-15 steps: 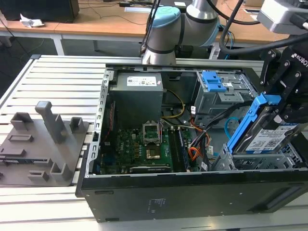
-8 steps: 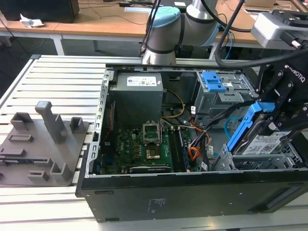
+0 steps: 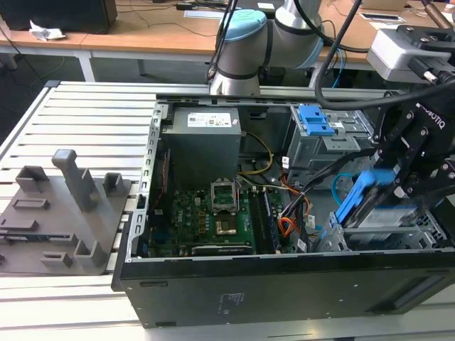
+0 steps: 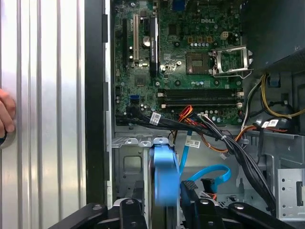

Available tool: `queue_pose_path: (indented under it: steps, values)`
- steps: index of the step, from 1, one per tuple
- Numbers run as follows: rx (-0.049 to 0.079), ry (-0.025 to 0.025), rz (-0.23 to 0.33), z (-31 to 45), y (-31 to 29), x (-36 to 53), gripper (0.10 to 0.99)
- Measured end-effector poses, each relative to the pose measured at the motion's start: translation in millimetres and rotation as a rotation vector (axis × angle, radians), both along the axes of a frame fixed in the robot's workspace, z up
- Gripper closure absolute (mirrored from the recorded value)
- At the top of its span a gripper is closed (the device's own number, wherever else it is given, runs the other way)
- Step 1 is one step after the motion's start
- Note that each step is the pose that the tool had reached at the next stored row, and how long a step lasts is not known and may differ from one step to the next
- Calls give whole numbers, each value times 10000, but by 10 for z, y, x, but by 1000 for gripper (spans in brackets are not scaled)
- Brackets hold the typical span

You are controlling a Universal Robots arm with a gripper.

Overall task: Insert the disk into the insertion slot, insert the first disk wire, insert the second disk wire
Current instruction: 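Insert the disk into the insertion slot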

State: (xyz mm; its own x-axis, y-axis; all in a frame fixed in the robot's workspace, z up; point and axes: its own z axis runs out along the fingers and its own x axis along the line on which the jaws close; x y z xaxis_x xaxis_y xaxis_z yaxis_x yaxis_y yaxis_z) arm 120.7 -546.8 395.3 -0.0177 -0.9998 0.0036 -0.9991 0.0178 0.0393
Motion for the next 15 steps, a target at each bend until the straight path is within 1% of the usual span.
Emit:
queue_pose_path:
  steps: [3, 4, 5, 6, 7, 8, 12, 13, 14, 15]
  values:
    - [0, 0, 0, 0, 0, 0, 647]
    - [-1, 0, 0, 0, 0, 0, 729]
    - [-1, 0, 0, 0, 0, 0, 792]
    - [-1, 0, 0, -1, 0, 0, 792]
    - [0, 0, 1, -1, 0, 0, 914]
    - [0, 0, 0, -1, 0, 0, 980]
    - [0, 0, 0, -2, 0, 0, 980]
    - [2, 1, 1, -4, 0, 14, 980]
    - [3, 6, 1, -4, 1, 71, 980]
    - [0, 31, 1, -5, 5, 173, 980]
